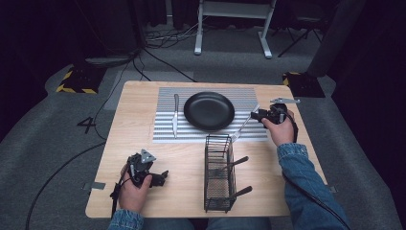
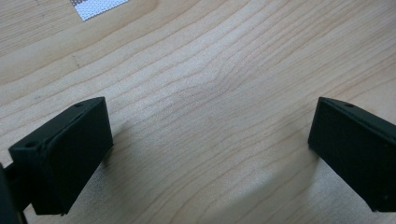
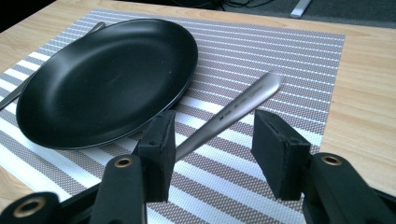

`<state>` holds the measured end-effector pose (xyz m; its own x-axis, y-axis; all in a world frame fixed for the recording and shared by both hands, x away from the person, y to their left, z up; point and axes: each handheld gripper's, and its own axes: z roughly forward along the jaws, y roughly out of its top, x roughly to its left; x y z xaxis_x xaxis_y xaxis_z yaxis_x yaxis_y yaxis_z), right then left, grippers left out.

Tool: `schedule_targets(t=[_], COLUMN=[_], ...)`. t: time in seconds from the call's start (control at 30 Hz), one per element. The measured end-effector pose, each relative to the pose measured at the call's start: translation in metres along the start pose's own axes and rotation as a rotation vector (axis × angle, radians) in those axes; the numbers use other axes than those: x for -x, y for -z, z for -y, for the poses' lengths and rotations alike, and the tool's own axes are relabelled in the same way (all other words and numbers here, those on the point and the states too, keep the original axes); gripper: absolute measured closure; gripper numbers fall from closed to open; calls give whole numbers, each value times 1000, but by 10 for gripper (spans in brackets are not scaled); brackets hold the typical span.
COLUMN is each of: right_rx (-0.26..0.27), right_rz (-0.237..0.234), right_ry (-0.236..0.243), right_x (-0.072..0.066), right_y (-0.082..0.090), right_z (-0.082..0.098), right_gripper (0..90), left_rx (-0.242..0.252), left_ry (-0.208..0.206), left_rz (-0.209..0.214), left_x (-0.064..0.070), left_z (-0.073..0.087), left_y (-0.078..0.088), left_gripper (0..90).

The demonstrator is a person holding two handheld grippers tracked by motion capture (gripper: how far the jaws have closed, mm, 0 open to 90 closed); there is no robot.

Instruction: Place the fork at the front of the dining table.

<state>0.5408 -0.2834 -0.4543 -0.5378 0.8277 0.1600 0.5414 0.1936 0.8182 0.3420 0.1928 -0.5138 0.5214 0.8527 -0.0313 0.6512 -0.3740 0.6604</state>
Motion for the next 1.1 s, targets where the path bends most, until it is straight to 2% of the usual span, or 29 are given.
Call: schedule_targets(t=[0.3, 0.5, 0.6, 0.63, 0.7, 0.73, 0.77, 0.8, 0.83, 0.93, 0.97, 1.0, 1.03, 1.1], right_rx=[9, 0, -22, -47, -62, -62, -80, -80, -87, -94, -93, -93, -97, -108], right_rz=[-5, -23, -25, -5, -7, -7, -16, -16, -26, -37, -64, -64, -79, -82], right_ry=[-1, 13, 32, 50, 55, 55, 63, 63, 76, 88, 90, 90, 100, 104], right_x=[-1, -12, -23, -31, -38, -38, -48, -48, -57, -65, -75, -75, -83, -88], right_y=[5, 6, 5, 4, 2, 2, 0, 0, -2, -4, -7, -7, -10, -14], right_z=[3, 11, 16, 20, 23, 23, 26, 26, 29, 31, 33, 33, 34, 36], right_gripper=[497, 479, 465, 463, 458, 458, 456, 456, 453, 451, 452, 452, 455, 456], left_rx=[0, 0, 0, 0, 0, 0, 0, 0, 0, 0, 0, 0, 0, 0], left_ry=[1, 0, 1, 1, 1, 1, 1, 1, 0, 1, 1, 1, 1, 1], left_rz=[0, -1, -1, -1, 0, 0, -1, -1, -1, -1, -1, -1, -1, -1], left_x=[0, 0, 0, 0, 0, 0, 0, 0, 0, 0, 0, 0, 0, 0], left_z=[0, 0, 0, 0, 0, 0, 0, 0, 0, 0, 0, 0, 0, 0], left_y=[0, 0, 0, 0, 0, 0, 0, 0, 0, 0, 0, 0, 0, 0], left_gripper=[0, 0, 0, 0, 0, 0, 0, 0, 0, 0, 0, 0, 0, 0])
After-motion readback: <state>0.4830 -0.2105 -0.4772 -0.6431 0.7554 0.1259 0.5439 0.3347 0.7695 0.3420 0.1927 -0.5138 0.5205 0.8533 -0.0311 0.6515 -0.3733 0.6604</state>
